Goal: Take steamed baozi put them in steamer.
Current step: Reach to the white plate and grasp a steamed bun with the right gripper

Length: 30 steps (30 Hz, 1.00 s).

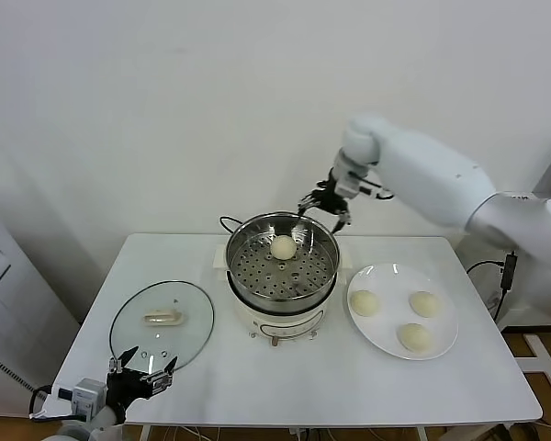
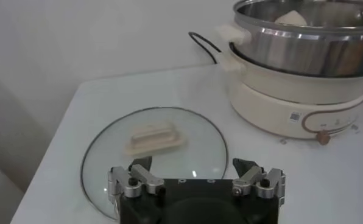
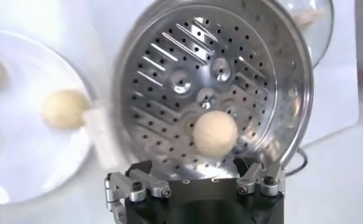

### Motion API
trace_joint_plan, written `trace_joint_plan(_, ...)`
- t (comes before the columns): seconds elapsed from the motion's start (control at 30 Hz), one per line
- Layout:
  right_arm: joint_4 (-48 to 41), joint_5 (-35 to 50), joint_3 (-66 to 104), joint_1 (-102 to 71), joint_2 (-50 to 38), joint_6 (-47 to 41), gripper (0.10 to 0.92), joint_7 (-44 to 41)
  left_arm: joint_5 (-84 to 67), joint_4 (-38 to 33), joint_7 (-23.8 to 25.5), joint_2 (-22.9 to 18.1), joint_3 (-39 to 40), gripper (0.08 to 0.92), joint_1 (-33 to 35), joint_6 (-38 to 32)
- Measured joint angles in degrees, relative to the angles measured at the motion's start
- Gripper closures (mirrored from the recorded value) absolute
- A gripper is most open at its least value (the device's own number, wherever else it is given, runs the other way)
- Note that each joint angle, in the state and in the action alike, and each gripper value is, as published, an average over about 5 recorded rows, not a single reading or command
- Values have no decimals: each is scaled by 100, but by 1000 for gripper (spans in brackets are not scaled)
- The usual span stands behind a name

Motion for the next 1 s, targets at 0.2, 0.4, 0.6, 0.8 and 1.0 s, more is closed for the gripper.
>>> trace_joint_plan(0.2, 150, 974, -751, 312, -549, -1333, 203, -106, -7, -1, 7, 1, -19, 177, 10, 1)
trace_joint_plan(0.4, 278, 1577, -1118, 333, -1013, -2298, 203, -90, -15, 2, 12, 1, -26, 177, 10, 1)
trace_joint_plan(0.6, 332, 1856, -1208, 87, -1293, -2863, 203, 42, -21, 7, 18, 11, -27, 177, -7, 3)
trace_joint_plan(0.8, 299, 1952, -1093, -326, -1373, -3186, 203, 227, -24, 9, 18, -1, -28, 177, -6, 6)
trace_joint_plan(1.0, 220, 1962, -891, -777, -1367, -3386, 203, 409, -25, 3, 17, -9, -29, 177, 2, 9)
